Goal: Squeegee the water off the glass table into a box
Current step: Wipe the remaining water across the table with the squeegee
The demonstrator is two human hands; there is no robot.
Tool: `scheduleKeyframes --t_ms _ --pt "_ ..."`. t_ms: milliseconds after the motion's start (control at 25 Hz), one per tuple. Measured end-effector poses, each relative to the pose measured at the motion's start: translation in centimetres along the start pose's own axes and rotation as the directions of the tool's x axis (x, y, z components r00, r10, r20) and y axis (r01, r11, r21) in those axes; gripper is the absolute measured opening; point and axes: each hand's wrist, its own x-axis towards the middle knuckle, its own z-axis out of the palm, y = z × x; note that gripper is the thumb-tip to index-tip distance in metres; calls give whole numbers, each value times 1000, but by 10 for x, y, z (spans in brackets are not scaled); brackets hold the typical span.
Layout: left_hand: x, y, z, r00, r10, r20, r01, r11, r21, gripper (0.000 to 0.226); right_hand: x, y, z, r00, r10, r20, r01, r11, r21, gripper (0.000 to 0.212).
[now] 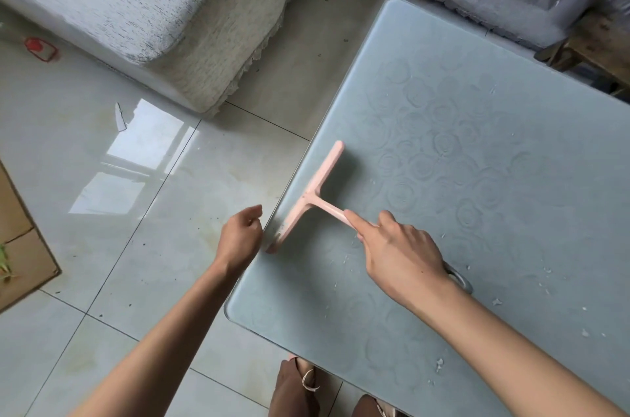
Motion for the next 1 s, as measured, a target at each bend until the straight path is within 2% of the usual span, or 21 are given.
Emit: scheduleKeyframes --t_ms 120,200,360,440,560,640,720,800,880,1000 --pt "-4 -6 5 997 14 82 -14 1000 -3 33 -36 21 -7 991 119 66 -117 992 -37 45" --pt "-6 -7 5 994 12 106 -11 1000 -1 33 -46 24 -15 988 146 48 -142 987 -80 43" --pt "-9 -1 0 994 -54 91 65 990 -123 24 -6 -16 -20 999 -6 42 7 1000 -20 42" --pt "-10 2 -1 992 -87 87 96 991 -97 19 10 -26 -15 998 -40 52 42 999 -31 41" --pt "-12 0 3 988 -23 154 14 998 64 36 -12 13 -12 993 57 100 -51 997 -63 47" --pt "-15 0 9 990 21 136 -49 978 202 29 -51 50 -16 974 173 146 -156 981 -116 47" --pt "-18 2 14 991 53 122 -89 946 312 19 -74 64 -25 960 248 128 -216 951 -221 48" --pt "-20 4 20 990 50 132 -97 923 371 8 -64 53 -25 970 230 83 -210 958 -196 51" --pt "-20 5 23 990 32 134 -85 909 409 5 -39 21 -21 989 127 79 -118 987 -112 51" --pt "-20 2 24 988 41 146 -107 871 480 11 -22 -2 -6 995 26 95 -20 998 -61 50"
